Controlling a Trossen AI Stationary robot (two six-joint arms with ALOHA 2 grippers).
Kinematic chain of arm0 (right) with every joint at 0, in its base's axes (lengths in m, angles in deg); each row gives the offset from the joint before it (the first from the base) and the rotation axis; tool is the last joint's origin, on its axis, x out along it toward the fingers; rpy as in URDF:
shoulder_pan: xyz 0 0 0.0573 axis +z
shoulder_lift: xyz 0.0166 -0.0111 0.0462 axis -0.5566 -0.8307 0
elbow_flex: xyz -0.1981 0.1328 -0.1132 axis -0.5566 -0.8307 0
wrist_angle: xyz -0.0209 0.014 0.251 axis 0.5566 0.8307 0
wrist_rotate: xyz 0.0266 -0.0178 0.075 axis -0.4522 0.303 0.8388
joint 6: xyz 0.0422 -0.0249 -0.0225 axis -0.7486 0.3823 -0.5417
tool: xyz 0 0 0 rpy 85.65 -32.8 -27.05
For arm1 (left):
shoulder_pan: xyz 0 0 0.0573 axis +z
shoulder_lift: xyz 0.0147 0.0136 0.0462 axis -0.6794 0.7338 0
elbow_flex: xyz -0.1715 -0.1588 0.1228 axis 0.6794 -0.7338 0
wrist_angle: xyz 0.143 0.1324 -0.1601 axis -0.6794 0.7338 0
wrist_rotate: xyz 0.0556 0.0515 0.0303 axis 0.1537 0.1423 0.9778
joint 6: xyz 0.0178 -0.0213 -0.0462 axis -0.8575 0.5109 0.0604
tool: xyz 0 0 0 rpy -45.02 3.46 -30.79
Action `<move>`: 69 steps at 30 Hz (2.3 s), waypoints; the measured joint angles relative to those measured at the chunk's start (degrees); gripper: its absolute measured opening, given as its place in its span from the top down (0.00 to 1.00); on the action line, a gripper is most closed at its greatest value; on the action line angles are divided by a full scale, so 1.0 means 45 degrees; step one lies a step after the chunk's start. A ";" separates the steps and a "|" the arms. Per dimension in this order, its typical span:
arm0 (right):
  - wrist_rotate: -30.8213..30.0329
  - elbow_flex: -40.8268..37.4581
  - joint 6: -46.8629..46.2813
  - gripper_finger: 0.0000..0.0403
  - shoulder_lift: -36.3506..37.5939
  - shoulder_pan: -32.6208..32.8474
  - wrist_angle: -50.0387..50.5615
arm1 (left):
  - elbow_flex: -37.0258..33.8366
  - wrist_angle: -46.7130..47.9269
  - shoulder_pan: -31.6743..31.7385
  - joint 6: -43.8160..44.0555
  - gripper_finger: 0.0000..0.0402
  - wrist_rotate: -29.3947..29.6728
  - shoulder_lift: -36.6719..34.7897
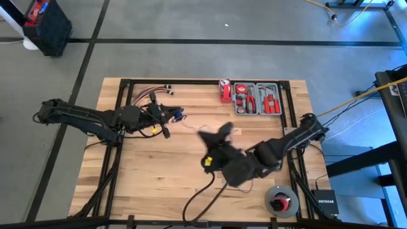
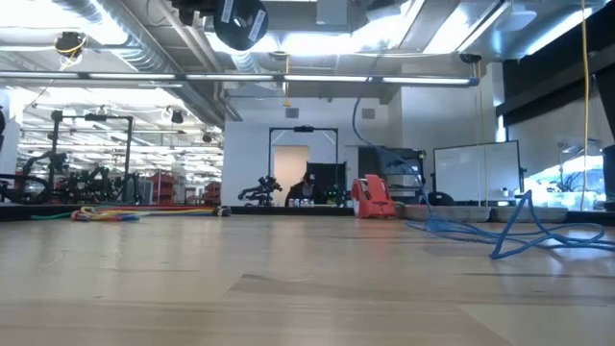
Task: Coil cords
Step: Uncoil the blue wire from the black spool
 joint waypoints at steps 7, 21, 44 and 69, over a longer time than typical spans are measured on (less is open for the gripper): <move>-0.2187 0.0377 -1.0111 1.00 0.0254 0.0907 1.0185 | 0.0000 -0.0002 -0.0029 -0.0061 0.99 -0.0005 -0.0011; 0.0471 -0.7338 -1.8591 1.00 0.0888 -0.0898 1.0898 | 0.0005 0.0015 -0.0097 -0.0112 0.99 0.0004 -0.0023; 0.9998 -1.1263 -0.4432 1.00 0.0272 -0.1910 -1.1031 | 0.0005 -0.0054 -0.0097 -0.0199 0.99 0.0005 -0.0023; 0.8949 -0.7684 -0.9853 0.69 0.0770 -0.2070 0.1824 | 0.0010 0.0053 -0.0084 -0.0102 0.99 0.0005 -0.0023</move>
